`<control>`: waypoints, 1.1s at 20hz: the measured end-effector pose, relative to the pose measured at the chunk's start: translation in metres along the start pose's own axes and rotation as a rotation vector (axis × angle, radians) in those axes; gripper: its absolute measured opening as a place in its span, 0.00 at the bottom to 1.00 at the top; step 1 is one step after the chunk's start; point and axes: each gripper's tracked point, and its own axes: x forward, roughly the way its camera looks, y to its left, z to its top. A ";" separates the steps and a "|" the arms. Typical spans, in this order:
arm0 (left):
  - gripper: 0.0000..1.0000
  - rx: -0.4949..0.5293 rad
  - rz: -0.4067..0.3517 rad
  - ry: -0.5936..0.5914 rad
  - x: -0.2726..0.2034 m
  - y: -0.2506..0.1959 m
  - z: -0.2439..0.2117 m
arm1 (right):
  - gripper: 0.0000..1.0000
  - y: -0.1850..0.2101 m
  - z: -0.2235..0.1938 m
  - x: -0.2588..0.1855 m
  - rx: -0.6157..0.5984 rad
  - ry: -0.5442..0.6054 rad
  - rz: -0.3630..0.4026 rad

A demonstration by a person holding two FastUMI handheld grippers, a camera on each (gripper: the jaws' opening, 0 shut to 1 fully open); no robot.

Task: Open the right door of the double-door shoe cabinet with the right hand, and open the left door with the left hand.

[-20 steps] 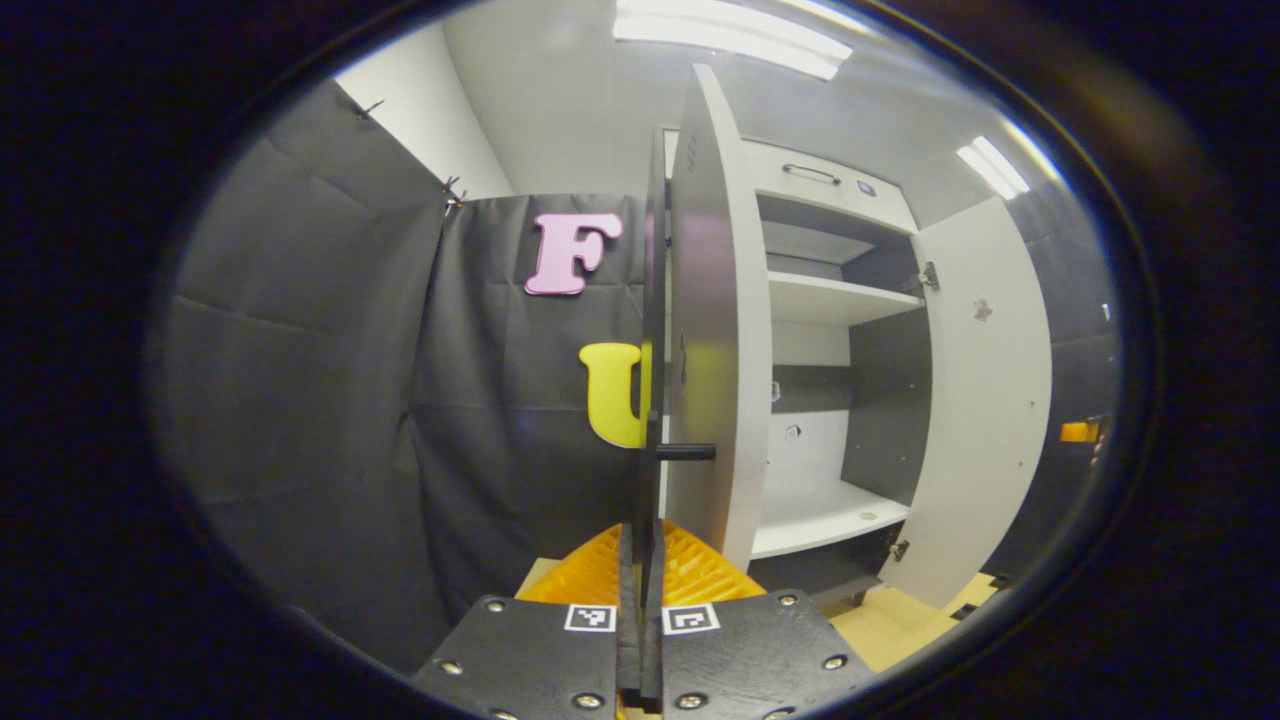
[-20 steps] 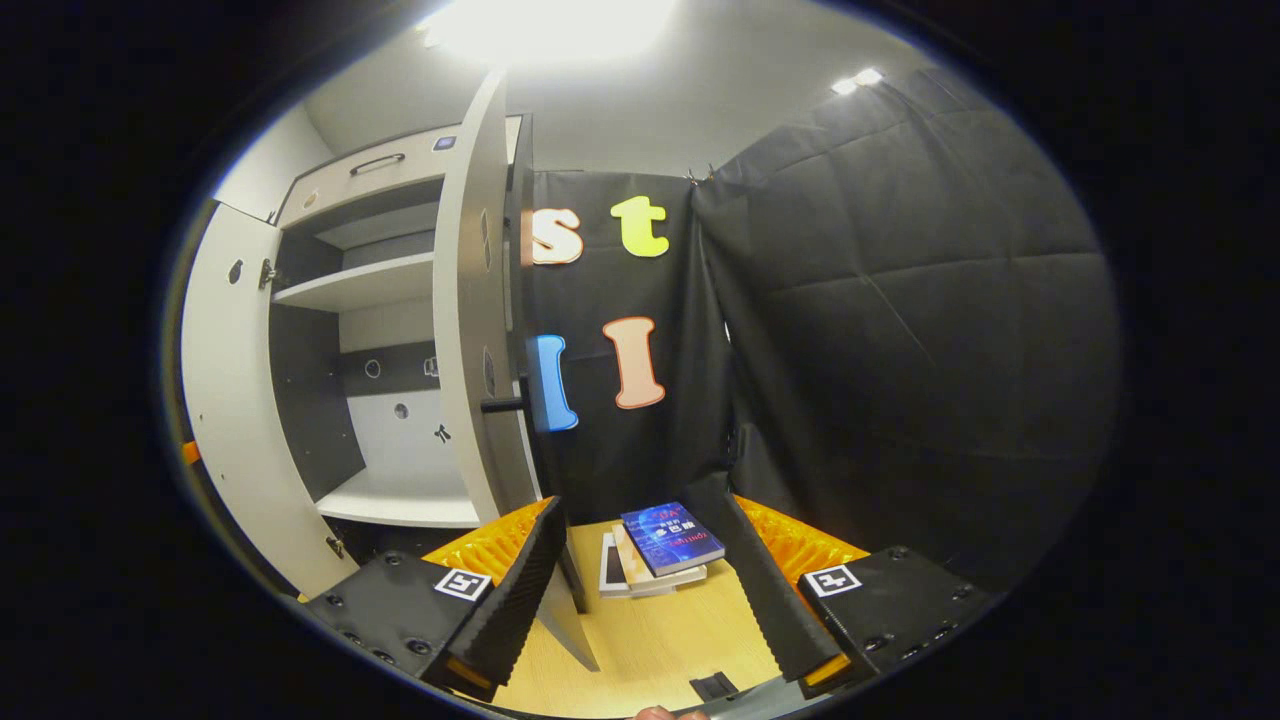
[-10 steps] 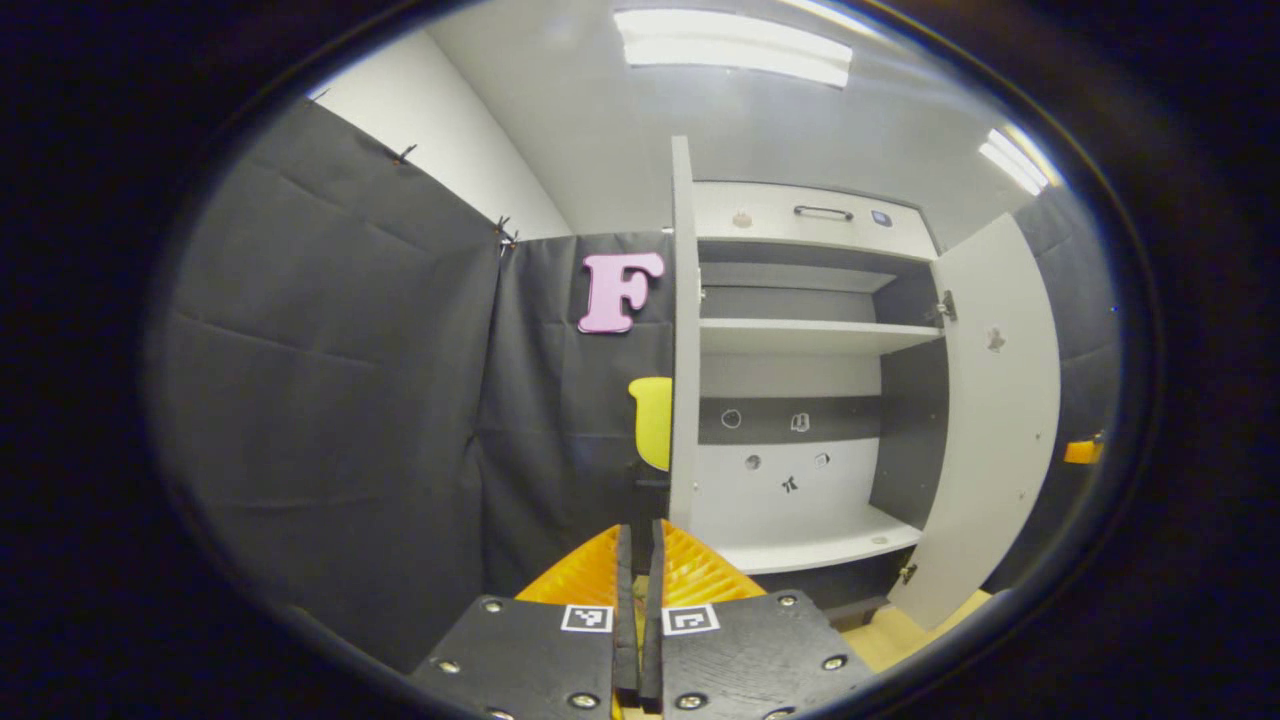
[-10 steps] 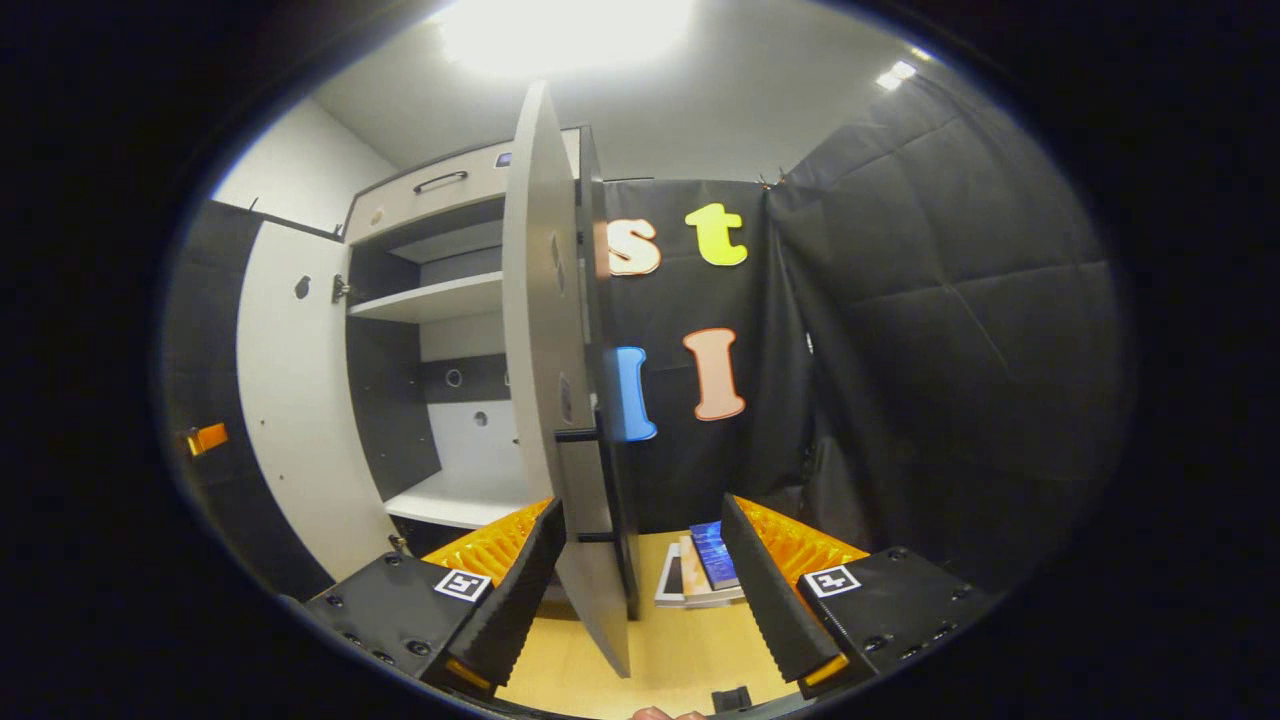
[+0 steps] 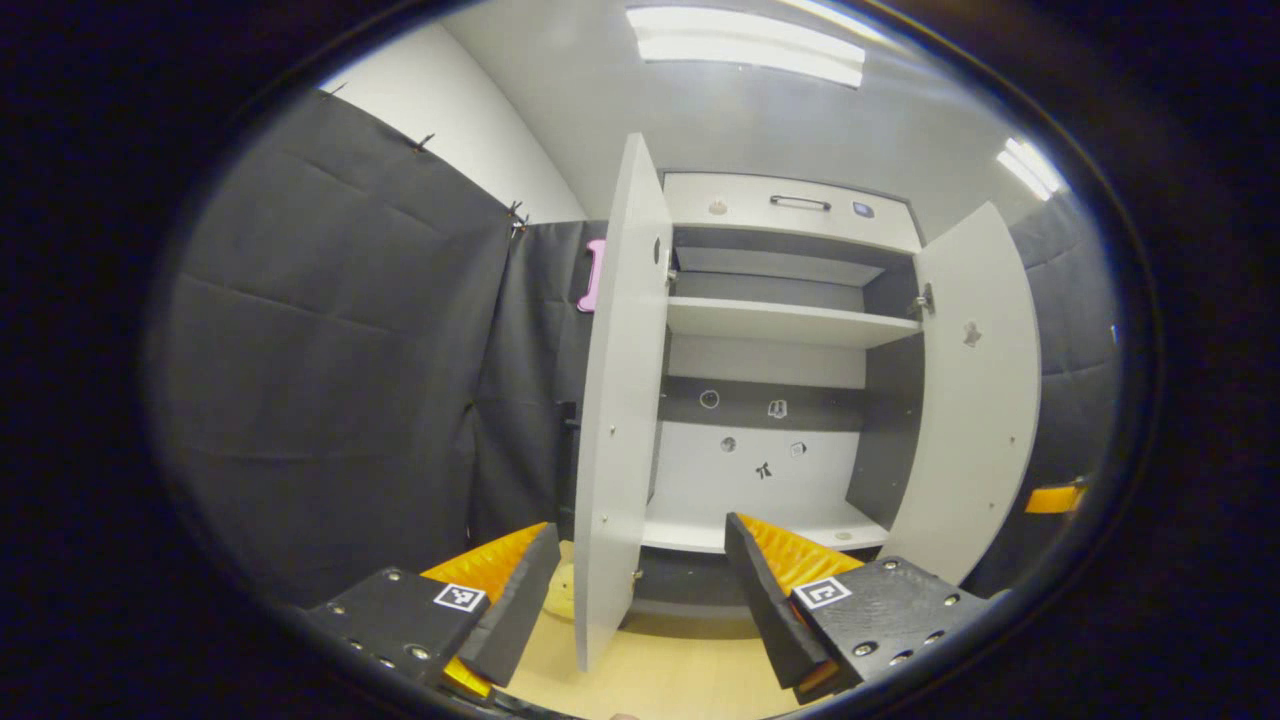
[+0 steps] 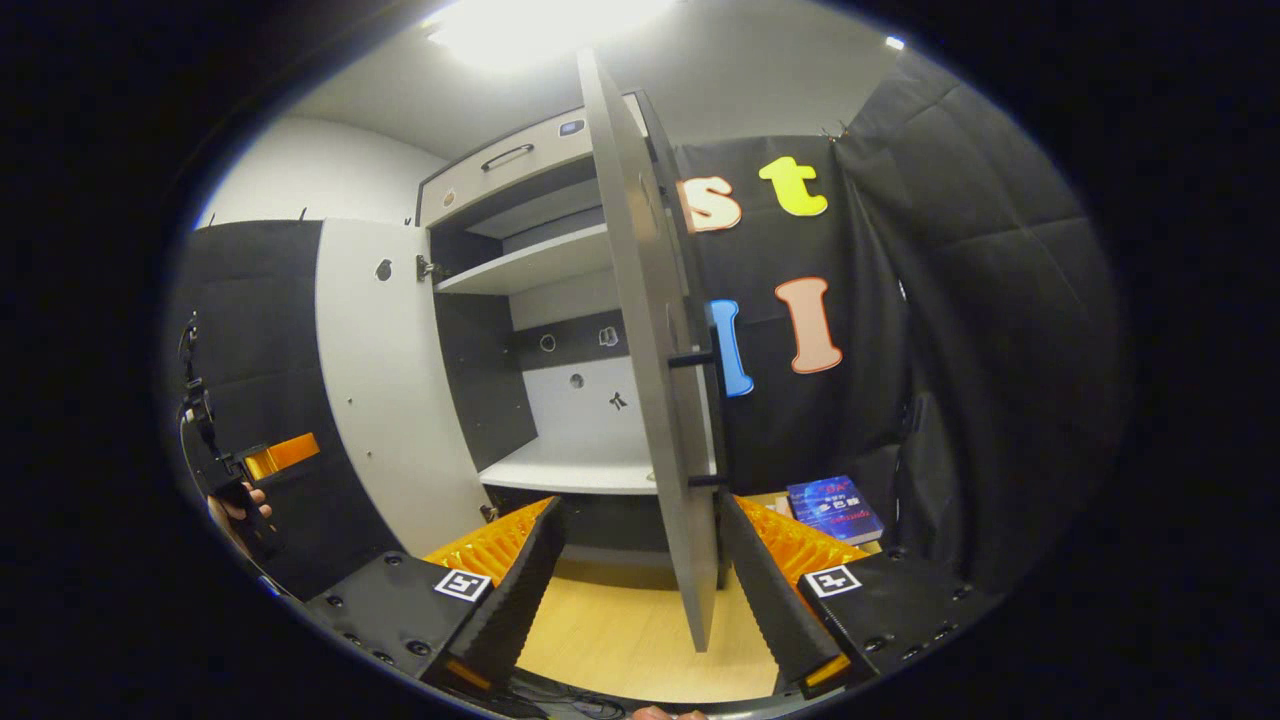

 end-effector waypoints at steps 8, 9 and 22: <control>0.95 0.063 0.007 -0.061 -0.022 0.002 0.008 | 0.98 0.005 -0.020 -0.002 0.042 0.028 -0.032; 0.95 0.062 -0.002 -0.064 -0.020 0.003 0.006 | 0.98 0.007 -0.019 -0.001 0.045 0.021 -0.048; 0.95 0.049 -0.065 -0.037 0.010 0.006 -0.042 | 0.98 0.028 -0.020 0.012 0.002 -0.035 -0.240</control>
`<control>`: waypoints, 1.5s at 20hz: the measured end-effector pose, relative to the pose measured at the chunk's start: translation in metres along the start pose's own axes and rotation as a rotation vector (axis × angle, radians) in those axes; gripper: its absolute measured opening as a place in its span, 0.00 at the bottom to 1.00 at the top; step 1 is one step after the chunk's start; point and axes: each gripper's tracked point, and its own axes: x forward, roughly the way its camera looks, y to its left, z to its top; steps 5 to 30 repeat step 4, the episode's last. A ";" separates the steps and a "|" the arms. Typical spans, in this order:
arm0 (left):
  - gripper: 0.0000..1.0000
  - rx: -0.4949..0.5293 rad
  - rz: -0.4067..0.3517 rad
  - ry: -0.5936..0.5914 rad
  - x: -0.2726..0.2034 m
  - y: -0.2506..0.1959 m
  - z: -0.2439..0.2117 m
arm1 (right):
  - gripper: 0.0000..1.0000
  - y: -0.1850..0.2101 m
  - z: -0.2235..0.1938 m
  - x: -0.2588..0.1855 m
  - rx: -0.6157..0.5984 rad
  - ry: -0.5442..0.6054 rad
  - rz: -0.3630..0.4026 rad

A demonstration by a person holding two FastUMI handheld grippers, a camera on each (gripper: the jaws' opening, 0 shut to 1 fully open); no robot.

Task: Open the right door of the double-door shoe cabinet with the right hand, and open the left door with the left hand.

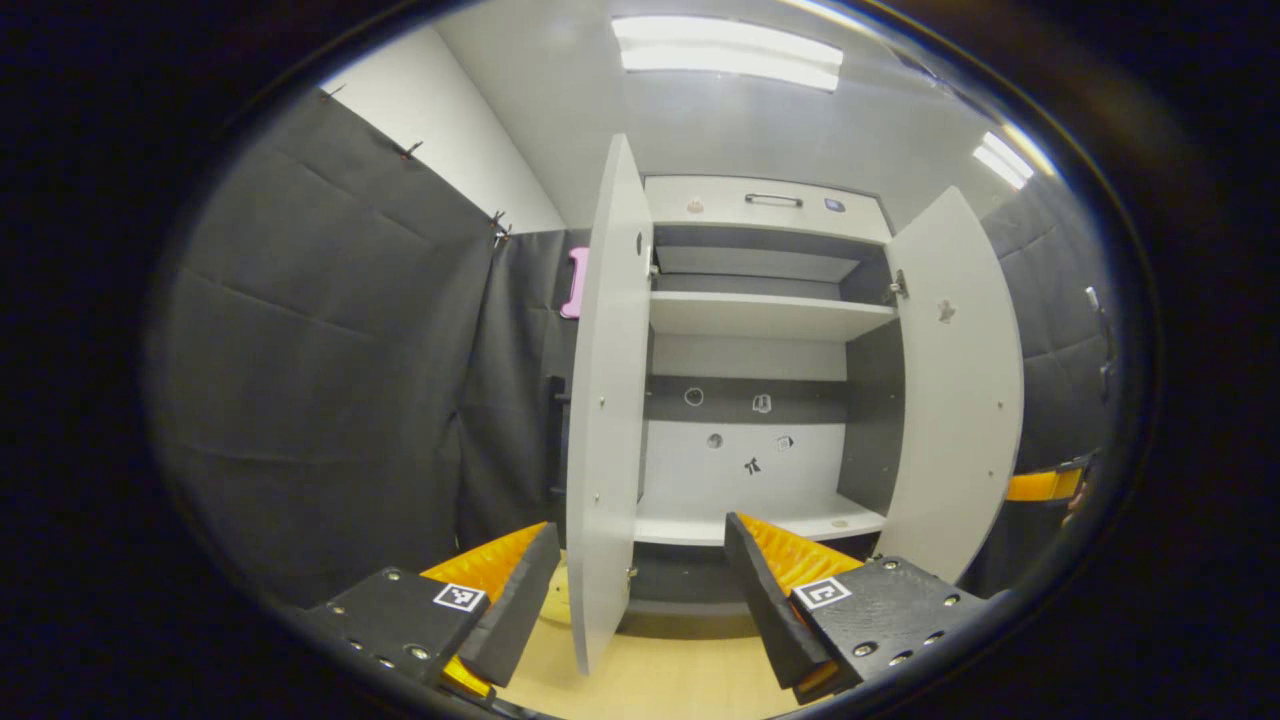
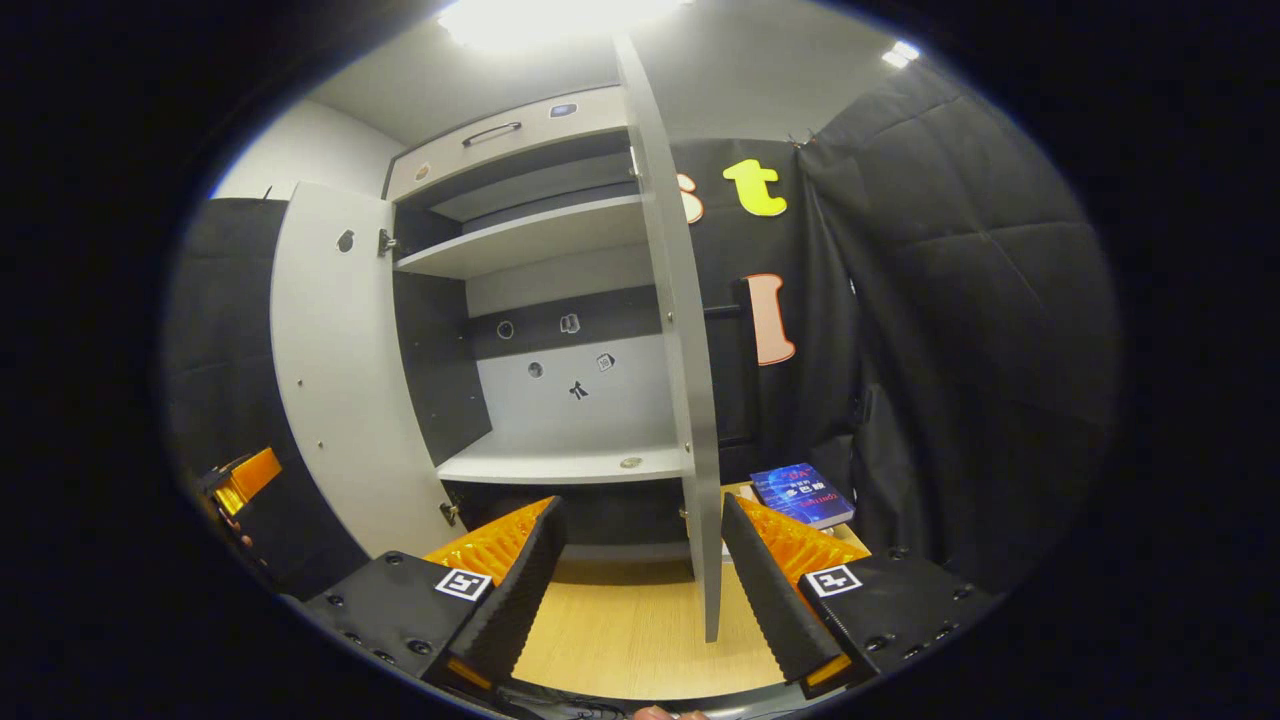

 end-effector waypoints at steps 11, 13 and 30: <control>0.95 0.000 -0.033 0.004 0.011 0.001 -0.011 | 0.92 0.007 -0.013 0.003 0.000 -0.002 -0.043; 0.95 0.000 -0.033 0.004 0.011 0.001 -0.011 | 0.92 0.007 -0.013 0.003 0.000 -0.002 -0.043; 0.95 0.000 -0.033 0.004 0.011 0.001 -0.011 | 0.92 0.007 -0.013 0.003 0.000 -0.002 -0.043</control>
